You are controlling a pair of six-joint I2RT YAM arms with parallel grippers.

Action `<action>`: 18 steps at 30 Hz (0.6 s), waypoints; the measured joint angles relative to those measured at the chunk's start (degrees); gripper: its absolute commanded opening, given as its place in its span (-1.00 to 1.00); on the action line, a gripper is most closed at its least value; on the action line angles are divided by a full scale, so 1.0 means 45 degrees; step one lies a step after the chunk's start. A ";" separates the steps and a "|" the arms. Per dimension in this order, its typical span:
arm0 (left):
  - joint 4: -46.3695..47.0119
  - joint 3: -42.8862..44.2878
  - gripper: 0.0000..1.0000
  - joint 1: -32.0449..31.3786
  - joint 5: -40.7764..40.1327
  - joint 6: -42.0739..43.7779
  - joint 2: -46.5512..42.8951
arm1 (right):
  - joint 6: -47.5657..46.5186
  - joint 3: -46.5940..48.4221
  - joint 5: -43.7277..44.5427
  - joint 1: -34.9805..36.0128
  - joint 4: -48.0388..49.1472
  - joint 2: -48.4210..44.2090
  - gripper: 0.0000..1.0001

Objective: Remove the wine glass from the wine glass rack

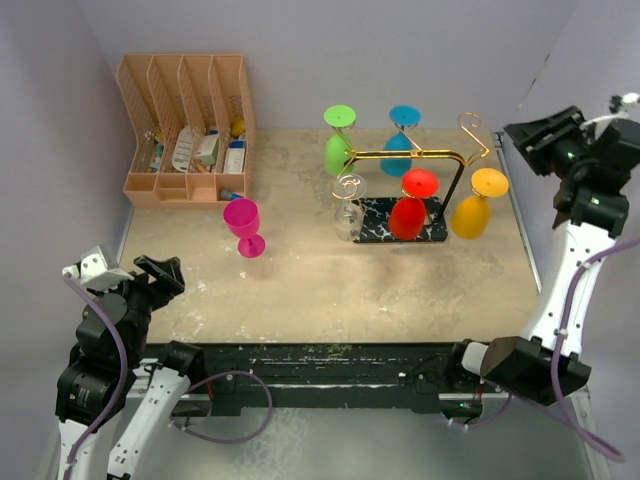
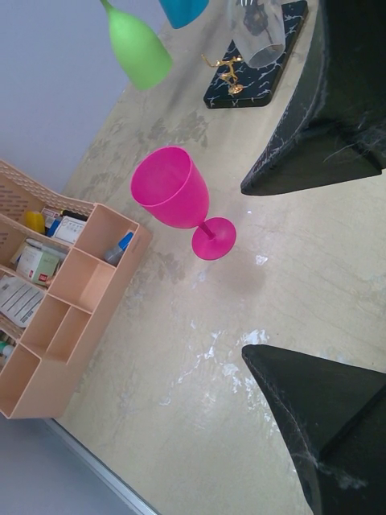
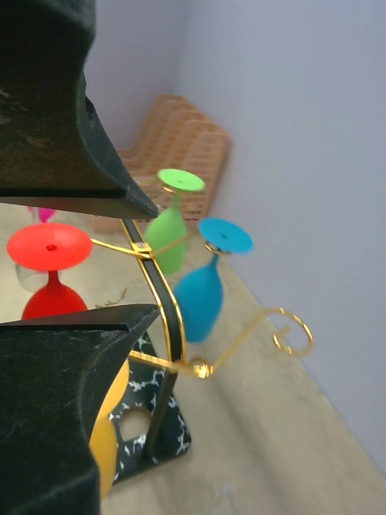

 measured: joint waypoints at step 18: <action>0.0000 -0.0117 0.55 0.0000 -0.0005 0.0000 -0.0107 | 0.0486 -0.4600 0.1933 -0.2215 -0.0699 -0.4609 0.06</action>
